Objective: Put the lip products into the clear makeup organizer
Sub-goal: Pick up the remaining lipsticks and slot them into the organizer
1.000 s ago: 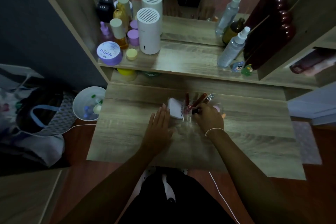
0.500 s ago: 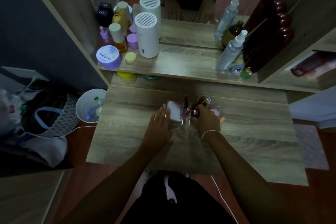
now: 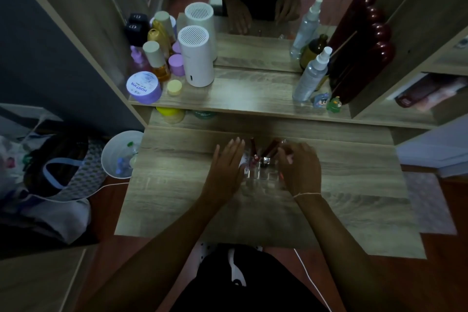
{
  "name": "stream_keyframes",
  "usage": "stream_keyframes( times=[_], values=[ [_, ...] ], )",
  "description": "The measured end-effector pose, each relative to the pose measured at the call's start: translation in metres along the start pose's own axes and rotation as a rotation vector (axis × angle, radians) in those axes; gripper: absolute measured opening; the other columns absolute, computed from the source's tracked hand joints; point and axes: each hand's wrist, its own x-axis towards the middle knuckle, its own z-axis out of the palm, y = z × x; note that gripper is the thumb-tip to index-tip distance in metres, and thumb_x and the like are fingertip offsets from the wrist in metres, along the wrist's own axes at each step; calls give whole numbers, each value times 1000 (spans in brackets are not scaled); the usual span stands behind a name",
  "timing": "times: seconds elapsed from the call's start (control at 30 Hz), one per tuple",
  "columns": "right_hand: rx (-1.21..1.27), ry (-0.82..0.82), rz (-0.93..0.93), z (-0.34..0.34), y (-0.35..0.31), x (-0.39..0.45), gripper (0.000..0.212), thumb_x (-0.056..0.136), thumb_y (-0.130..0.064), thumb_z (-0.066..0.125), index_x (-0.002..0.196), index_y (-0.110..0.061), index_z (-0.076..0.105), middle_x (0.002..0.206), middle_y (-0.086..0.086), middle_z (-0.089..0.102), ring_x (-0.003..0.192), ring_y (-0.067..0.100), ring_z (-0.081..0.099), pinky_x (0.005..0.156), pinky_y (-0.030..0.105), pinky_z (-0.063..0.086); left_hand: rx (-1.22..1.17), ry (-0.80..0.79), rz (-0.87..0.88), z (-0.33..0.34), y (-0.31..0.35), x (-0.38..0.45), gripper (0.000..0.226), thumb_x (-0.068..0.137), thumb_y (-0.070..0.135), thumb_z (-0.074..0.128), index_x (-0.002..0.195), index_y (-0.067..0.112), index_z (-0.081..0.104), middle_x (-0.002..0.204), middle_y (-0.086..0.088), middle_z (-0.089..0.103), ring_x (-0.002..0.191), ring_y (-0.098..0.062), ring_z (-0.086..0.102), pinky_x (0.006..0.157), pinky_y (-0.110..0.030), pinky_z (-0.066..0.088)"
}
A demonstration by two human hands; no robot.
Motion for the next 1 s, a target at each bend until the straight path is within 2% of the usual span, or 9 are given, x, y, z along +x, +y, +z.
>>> stream_keyframes(
  times=[0.1, 0.2, 0.3, 0.5, 0.77, 1.0],
  values=[
    [-60, 53, -42, -7, 1, 18, 12, 85, -19, 65, 92, -12, 70, 93, 17, 61, 93, 34, 53, 80, 45, 47, -69, 115, -90, -6, 6, 25, 39, 90, 11, 58, 128, 2, 51, 123, -20, 62, 118, -33, 56, 111, -56, 27],
    [-111, -61, -14, -4, 5, 31, 22, 84, -25, 65, 103, -13, 69, 104, 15, 59, 102, 32, 51, 86, 44, 46, -114, 123, -154, -12, 7, 47, 35, 92, 21, 59, 123, 6, 55, 113, -15, 66, 109, -30, 59, 111, -55, 28],
    [-170, -187, -3, 3, 8, 38, 33, 85, -31, 64, 112, -11, 64, 113, 14, 58, 109, 31, 50, 91, 44, 45, -128, 35, -206, -12, 6, 61, 37, 91, 32, 59, 121, 11, 57, 113, -13, 66, 109, -28, 58, 112, -53, 23],
    [-217, -282, 36, 11, 9, 43, 31, 86, -33, 63, 108, -11, 63, 116, 15, 59, 111, 32, 50, 92, 43, 44, -232, -131, -278, -9, 1, 71, 36, 86, 33, 64, 115, 11, 62, 108, -12, 68, 98, -26, 63, 97, -51, 44],
    [-165, -325, 3, 14, 4, 48, 24, 84, -29, 64, 102, -15, 67, 109, 13, 61, 108, 33, 50, 91, 45, 45, -244, -146, -256, -6, 8, 75, 29, 86, 23, 65, 112, 11, 64, 105, -14, 66, 96, -27, 60, 90, -49, 47],
    [-160, -347, -149, 18, 3, 47, 18, 82, -26, 64, 98, -18, 67, 112, 10, 59, 107, 30, 50, 89, 44, 45, -169, -202, -123, -7, 13, 77, 22, 90, 23, 60, 110, 18, 65, 107, -8, 70, 100, -26, 59, 92, -43, 43]
  ],
)
